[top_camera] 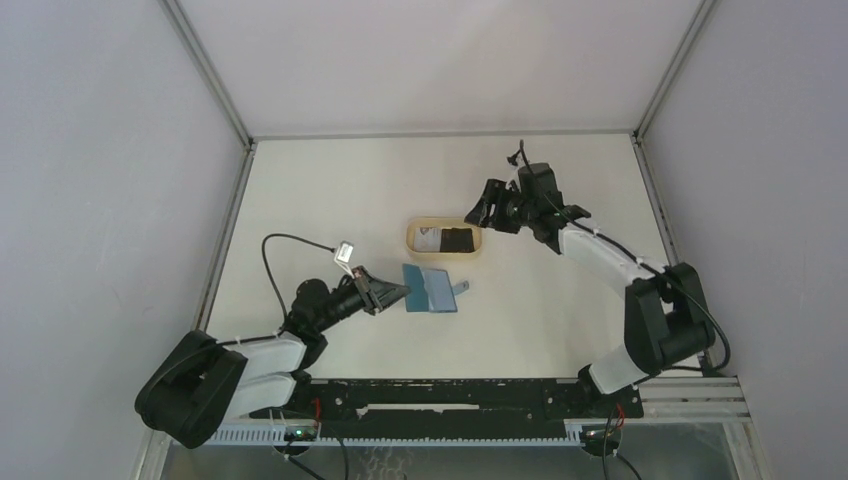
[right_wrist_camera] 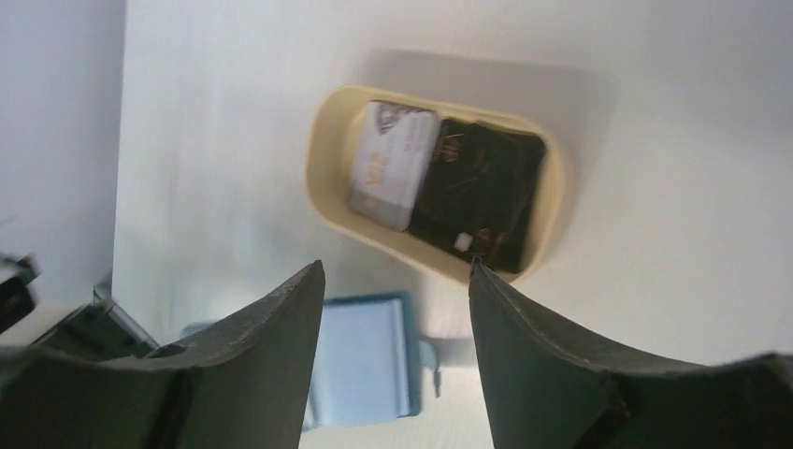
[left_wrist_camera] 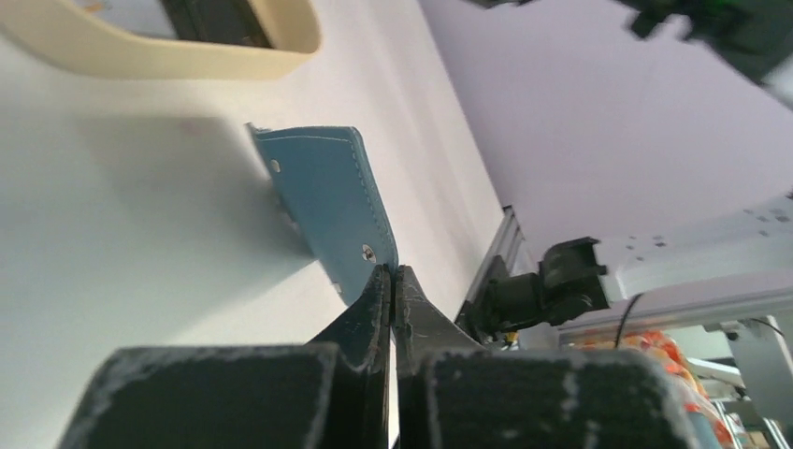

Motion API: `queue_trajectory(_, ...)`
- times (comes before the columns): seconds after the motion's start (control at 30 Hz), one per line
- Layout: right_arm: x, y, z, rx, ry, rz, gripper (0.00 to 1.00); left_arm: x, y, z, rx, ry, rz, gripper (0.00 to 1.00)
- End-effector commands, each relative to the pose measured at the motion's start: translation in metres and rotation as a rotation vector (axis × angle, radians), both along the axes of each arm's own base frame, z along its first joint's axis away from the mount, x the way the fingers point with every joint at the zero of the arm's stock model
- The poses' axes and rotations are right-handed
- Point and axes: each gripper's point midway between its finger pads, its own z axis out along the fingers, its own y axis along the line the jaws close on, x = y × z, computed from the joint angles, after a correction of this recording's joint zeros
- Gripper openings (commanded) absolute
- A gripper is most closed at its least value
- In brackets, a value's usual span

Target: Take the credit cards out of the card holder

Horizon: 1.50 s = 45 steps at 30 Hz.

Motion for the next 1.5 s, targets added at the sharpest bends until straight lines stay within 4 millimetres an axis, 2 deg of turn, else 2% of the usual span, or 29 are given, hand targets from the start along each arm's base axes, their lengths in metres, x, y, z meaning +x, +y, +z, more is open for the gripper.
queue_trajectory(0.0,-0.02,0.012,0.034,-0.105,-0.155,0.04,0.68,0.01,0.013,-0.034,0.135,0.046,0.08,0.0)
queue_trajectory(0.17,-0.062,0.024,-0.007,-0.113,-0.096,0.081,0.73,0.018,0.026,-0.06,0.269,0.118,0.156,0.0)
queue_trajectory(0.33,-0.081,0.035,-0.044,-0.126,-0.024,0.123,0.79,0.02,0.026,-0.069,0.393,0.131,0.13,0.0)
queue_trajectory(0.47,-0.085,0.047,-0.054,-0.127,-0.014,0.156,0.81,0.026,0.027,-0.071,0.441,0.149,0.14,0.0)
queue_trajectory(0.7,-0.089,0.048,-0.065,-0.167,0.016,0.153,0.82,0.028,0.019,-0.077,0.436,0.193,0.111,0.0)
queue_trajectory(0.83,-0.091,0.046,-0.074,-0.197,0.033,0.145,0.82,0.03,0.024,-0.086,0.473,0.222,0.136,0.0)
queue_trajectory(1.0,-0.089,0.047,-0.081,-0.206,0.036,0.137,0.82,0.034,0.039,-0.108,0.586,0.279,0.185,0.0)
queue_trajectory(1.1,-0.089,0.047,-0.084,-0.214,0.046,0.136,0.81,0.034,0.04,-0.113,0.604,0.291,0.188,0.0)
queue_trajectory(1.23,-0.092,0.046,-0.09,-0.234,0.059,0.136,0.72,0.033,0.044,-0.117,0.625,0.298,0.206,0.0)
queue_trajectory(1.4,-0.098,0.047,-0.087,-0.248,0.058,0.139,0.49,0.032,0.048,-0.118,0.638,0.302,0.224,0.0)
queue_trajectory(1.47,-0.101,0.049,-0.085,-0.25,0.056,0.143,0.36,0.033,0.05,-0.117,0.64,0.299,0.234,0.0)
